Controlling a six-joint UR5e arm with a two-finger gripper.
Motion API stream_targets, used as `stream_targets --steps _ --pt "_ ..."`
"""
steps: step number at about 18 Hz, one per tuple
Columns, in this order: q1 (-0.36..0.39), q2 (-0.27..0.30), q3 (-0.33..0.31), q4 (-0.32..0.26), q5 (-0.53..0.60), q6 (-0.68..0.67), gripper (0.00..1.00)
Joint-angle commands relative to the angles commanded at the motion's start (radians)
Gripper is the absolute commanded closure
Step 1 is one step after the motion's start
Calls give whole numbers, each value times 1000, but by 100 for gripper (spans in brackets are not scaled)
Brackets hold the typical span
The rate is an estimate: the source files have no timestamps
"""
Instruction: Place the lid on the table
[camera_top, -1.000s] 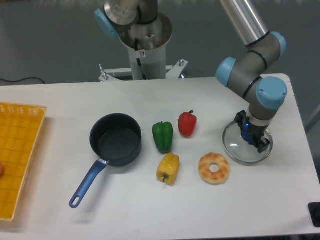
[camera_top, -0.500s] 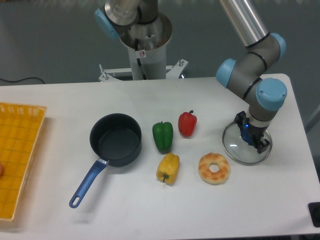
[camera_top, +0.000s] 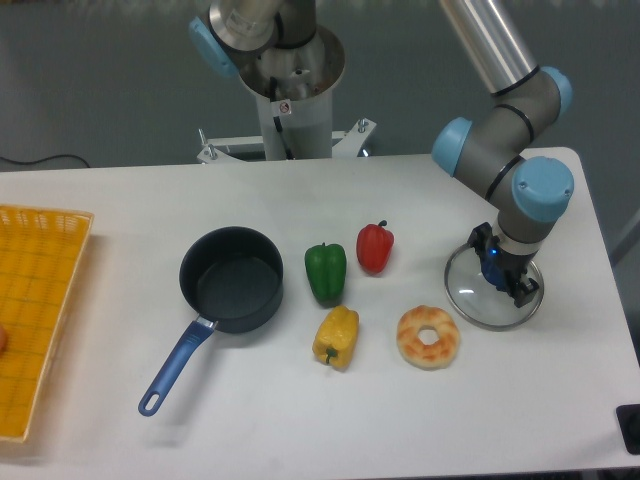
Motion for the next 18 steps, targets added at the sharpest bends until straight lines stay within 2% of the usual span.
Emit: stream_targets --steps 14,18 --pt "0 0 0 5 -2 2 41" --pt "0 3 0 5 -2 3 40"
